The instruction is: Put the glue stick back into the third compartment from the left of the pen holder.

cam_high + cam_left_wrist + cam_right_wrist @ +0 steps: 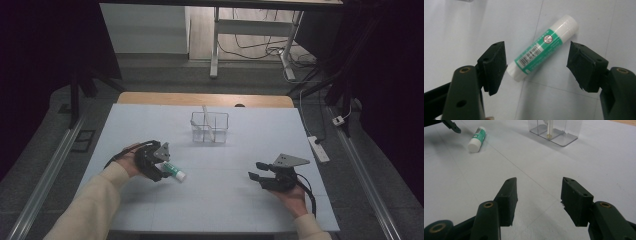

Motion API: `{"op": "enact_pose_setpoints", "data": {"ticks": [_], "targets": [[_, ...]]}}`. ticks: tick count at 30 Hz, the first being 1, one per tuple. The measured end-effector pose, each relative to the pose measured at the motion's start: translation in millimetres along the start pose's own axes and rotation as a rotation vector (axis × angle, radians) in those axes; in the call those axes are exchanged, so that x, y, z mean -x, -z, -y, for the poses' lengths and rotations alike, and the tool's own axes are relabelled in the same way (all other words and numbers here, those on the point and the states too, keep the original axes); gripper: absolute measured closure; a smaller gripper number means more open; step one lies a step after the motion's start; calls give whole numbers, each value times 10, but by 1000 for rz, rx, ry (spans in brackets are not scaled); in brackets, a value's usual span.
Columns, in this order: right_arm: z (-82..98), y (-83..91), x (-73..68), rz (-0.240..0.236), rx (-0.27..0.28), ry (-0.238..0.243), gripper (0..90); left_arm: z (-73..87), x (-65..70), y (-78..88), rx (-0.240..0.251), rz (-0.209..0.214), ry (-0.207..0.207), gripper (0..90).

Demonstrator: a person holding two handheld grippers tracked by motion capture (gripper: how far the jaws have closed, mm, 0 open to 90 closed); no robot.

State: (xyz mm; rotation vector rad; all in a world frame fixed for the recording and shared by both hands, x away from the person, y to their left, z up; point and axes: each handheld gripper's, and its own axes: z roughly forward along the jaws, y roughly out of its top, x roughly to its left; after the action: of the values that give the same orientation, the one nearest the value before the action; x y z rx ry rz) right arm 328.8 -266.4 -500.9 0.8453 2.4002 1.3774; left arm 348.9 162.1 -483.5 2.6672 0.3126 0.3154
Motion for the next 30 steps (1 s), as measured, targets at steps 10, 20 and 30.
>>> {"op": "enact_pose_setpoints", "data": {"ticks": [10,20,30], "targets": [[31,28,2,2,-3,-10,459,-43,-86,-128,-54,65,-94,355],[58,26,15,3,-12,-21,458,-70,-126,-237,-91,104,-143,413],[60,31,27,3,-10,-28,456,-98,-139,-315,-118,109,-235,474]]}}
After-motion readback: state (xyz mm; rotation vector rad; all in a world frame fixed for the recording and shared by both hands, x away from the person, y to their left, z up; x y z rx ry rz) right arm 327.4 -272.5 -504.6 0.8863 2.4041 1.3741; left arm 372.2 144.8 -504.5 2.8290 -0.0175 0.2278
